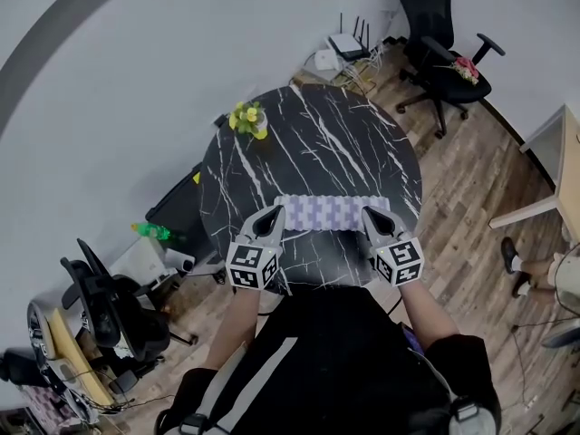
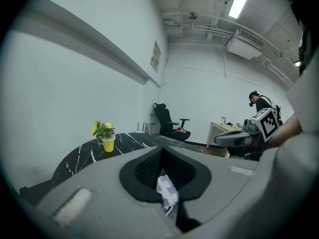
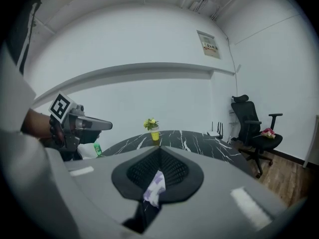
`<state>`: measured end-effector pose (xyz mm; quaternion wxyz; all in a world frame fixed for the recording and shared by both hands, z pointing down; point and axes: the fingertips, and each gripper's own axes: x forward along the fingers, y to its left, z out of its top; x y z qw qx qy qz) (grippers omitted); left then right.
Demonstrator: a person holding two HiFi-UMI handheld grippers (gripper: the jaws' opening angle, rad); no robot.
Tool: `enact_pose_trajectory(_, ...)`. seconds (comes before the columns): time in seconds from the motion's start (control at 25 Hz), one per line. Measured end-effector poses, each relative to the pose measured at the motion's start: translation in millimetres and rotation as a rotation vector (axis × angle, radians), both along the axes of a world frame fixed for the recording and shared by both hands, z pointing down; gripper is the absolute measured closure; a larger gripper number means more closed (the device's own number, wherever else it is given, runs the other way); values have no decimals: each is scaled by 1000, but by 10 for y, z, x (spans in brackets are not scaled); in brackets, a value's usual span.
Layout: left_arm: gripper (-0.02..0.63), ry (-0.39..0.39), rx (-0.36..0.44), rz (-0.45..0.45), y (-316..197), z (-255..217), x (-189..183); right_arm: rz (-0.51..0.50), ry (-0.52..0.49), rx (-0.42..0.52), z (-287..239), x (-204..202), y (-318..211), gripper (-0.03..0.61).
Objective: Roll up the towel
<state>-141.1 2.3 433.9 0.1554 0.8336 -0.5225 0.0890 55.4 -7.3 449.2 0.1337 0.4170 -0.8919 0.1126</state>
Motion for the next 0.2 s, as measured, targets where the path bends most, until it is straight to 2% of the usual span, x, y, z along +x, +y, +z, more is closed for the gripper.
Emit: enact_pose_trajectory(0.2, 606, 5, -13, -8, 20, 71, -3, -9, 19, -36, 125, 21, 12, 574)
